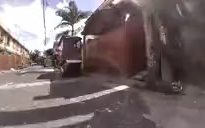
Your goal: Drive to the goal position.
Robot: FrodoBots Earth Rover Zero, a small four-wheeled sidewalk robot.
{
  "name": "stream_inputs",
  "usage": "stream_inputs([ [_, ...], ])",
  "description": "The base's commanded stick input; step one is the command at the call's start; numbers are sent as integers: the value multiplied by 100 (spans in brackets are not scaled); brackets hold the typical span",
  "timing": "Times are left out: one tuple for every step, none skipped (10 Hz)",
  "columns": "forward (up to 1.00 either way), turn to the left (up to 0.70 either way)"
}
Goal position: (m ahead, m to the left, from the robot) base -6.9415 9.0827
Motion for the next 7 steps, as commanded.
stream_inputs([
  [70, 27],
  [70, 27],
  [70, 27],
  [70, 27],
  [70, 27],
  [70, 27],
  [70, 0],
])
